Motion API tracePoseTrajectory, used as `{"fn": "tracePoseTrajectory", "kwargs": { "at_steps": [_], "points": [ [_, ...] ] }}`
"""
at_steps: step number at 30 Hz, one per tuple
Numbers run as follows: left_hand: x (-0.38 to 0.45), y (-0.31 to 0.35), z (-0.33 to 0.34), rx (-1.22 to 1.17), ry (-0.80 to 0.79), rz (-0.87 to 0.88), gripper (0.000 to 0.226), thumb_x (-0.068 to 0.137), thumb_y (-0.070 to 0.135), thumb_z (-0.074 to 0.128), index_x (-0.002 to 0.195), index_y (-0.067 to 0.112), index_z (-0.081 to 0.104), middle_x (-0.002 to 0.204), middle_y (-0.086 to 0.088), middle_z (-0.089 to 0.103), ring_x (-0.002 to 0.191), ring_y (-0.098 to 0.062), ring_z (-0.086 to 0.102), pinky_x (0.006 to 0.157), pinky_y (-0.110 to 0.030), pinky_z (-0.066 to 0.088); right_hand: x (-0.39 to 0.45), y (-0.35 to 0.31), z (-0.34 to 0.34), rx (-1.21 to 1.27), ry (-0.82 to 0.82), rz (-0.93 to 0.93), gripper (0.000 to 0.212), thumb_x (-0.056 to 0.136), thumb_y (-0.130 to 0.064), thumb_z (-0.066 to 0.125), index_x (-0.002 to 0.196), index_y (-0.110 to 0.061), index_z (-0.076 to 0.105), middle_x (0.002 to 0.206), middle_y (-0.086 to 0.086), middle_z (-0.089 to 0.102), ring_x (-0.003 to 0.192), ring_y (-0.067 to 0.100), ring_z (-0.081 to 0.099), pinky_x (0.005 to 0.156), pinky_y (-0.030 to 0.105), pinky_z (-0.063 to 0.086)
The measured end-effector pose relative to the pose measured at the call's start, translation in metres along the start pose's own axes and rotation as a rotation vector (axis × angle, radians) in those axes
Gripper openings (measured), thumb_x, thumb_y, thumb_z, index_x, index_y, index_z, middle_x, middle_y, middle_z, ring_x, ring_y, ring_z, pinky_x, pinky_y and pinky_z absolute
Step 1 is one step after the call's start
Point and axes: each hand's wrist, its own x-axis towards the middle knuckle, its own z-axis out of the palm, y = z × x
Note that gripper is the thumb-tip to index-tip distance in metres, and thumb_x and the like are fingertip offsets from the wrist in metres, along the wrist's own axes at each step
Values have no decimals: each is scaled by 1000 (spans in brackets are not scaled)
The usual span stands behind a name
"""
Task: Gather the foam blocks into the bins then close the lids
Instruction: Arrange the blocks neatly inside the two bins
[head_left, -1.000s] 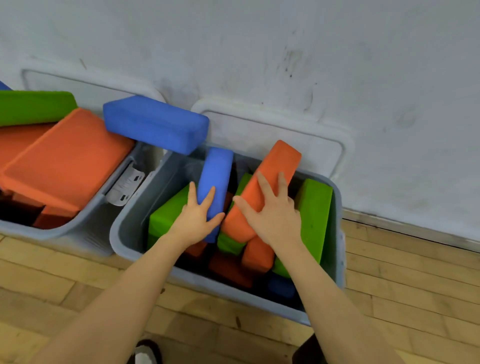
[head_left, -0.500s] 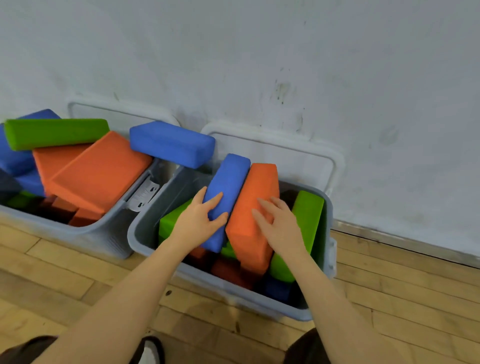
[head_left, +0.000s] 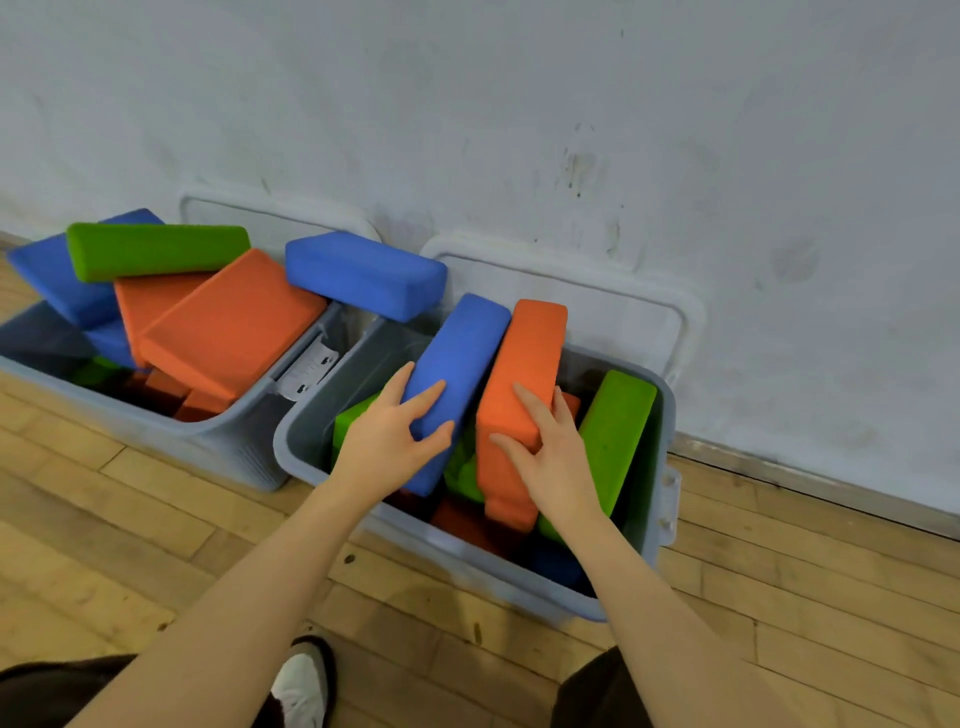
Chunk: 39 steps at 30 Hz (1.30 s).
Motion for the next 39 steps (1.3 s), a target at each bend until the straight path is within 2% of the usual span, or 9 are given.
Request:
{"fn": "tracePoseTrajectory", "kwargs": {
  "at_steps": [4,7,13,17,21,29,34,37,39],
  "points": [
    [14,14,-23,49,133,157,59,78,54,48,129,25,57,151,-6,32,116,-24,55,79,-33,49,13,-30,-16,63,106,-117,59,84,-29,70,134,-44,43,158,5,14,140,16,28,109,29,32],
    [35,21,-40,129,197,261,55,78,49,48,121,18,64,143,-17,42,101,-32,64,69,-39,55,31,-55,-24,43,155,-164,60,83,-29,70,135,-42,44,157,8,17,140,20,29,109,36,34],
    [79,2,-75,189,214,358,49,80,42,51,116,13,67,135,-26,48,87,-38,66,67,-44,56,68,-83,-7,-31,223,-246,56,85,-26,68,137,-33,46,158,13,12,143,27,23,109,38,30],
    [124,-41,-102,180,203,424,49,78,42,53,117,15,66,139,-22,45,98,-39,64,77,-48,53,96,-98,26,-40,330,-276,53,81,-38,63,132,-40,50,157,10,17,139,25,31,104,37,36],
    [178,-84,-121,146,230,550,48,76,38,55,115,13,68,140,-20,45,112,-37,59,84,-47,50,127,-119,67,-83,456,-256,57,79,-49,55,133,-45,36,156,12,21,137,26,34,103,32,34],
    [257,-165,-124,145,158,836,50,75,32,55,123,21,51,142,-15,44,114,-44,54,87,-51,48,179,-155,140,-194,631,-134,55,83,-46,50,136,-42,32,157,16,13,139,35,28,103,48,40],
    [270,-214,-121,3,26,791,82,69,19,66,144,15,32,154,-15,19,131,-34,37,99,-42,36,189,-159,175,-276,688,-109,50,85,-41,51,133,-37,39,155,23,14,139,40,24,107,48,34],
    [266,-218,-112,39,-10,717,92,70,26,69,146,22,17,153,-9,27,133,-35,35,104,-56,34,189,-160,188,-337,713,-80,49,86,-42,49,133,-37,38,154,25,13,140,42,22,107,54,34],
    [262,-215,-108,126,38,605,85,76,41,69,145,33,20,152,-6,29,133,-41,33,99,-61,30,191,-159,192,-351,732,-61,48,86,-43,49,133,-39,38,154,24,12,140,41,22,105,57,35]
  ]
}}
